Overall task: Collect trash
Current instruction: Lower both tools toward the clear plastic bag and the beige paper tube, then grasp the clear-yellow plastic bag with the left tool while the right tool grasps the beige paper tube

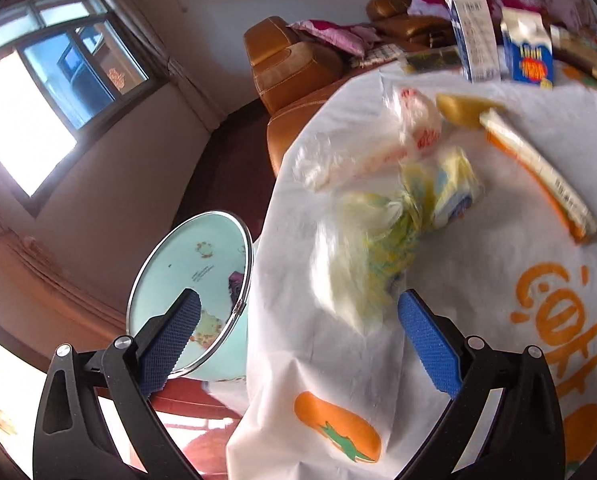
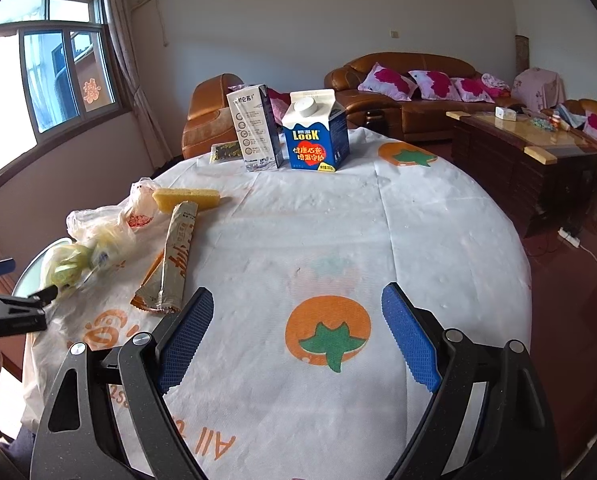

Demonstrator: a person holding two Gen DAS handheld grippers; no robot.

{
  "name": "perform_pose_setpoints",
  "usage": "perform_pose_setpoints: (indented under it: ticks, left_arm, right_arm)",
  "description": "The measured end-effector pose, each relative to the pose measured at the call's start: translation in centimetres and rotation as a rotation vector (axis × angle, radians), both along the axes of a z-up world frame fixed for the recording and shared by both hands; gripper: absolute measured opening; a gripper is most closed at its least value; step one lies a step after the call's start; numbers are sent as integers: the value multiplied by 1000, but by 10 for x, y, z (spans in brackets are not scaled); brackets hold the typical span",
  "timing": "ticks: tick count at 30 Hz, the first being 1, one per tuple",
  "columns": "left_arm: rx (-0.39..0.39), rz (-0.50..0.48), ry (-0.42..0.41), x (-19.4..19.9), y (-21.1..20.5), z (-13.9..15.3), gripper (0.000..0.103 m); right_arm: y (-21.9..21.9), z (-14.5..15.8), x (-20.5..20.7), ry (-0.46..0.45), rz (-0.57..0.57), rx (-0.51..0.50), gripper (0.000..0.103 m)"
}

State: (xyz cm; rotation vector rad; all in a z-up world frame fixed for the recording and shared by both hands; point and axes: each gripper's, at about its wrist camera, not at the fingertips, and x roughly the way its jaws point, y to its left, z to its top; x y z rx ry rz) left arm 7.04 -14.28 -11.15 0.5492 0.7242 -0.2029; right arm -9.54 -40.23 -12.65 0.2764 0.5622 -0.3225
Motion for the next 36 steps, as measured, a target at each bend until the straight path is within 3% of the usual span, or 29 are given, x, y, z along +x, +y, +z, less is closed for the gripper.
perform_pose_setpoints:
  ticks: [4,13,18,22,24,27,33,36]
  left_arm:
    - [-63,-28,30,2,-7,2,97]
    - [-110,-79,42,31,-9,-2,97]
    - [-134,-149,103,29,-14,-12,94]
    - [-135,-178,142,22,-15,-22,72]
    - [-139,-193,173,21,-13,-26,49]
    - [-160,-201,167,18,-8,-24,36]
    - [-211,-185,135,13,3,-10,31]
    - [-222,-183,115,8,9,-5,30]
  right_arm:
    - [5,1,2,6,12,-7,85]
    - [19,13,16,27,60,-24,85]
    - [35,22,41,60,105,-36,85]
    - [50,22,60,105,132,-54,85]
    - [54,21,70,121,136,-55,85]
    - [58,18,81,139,133,-48,85]
    - [69,11,108,185,154,-48,84]
    - [74,3,124,232,176,-38,76]
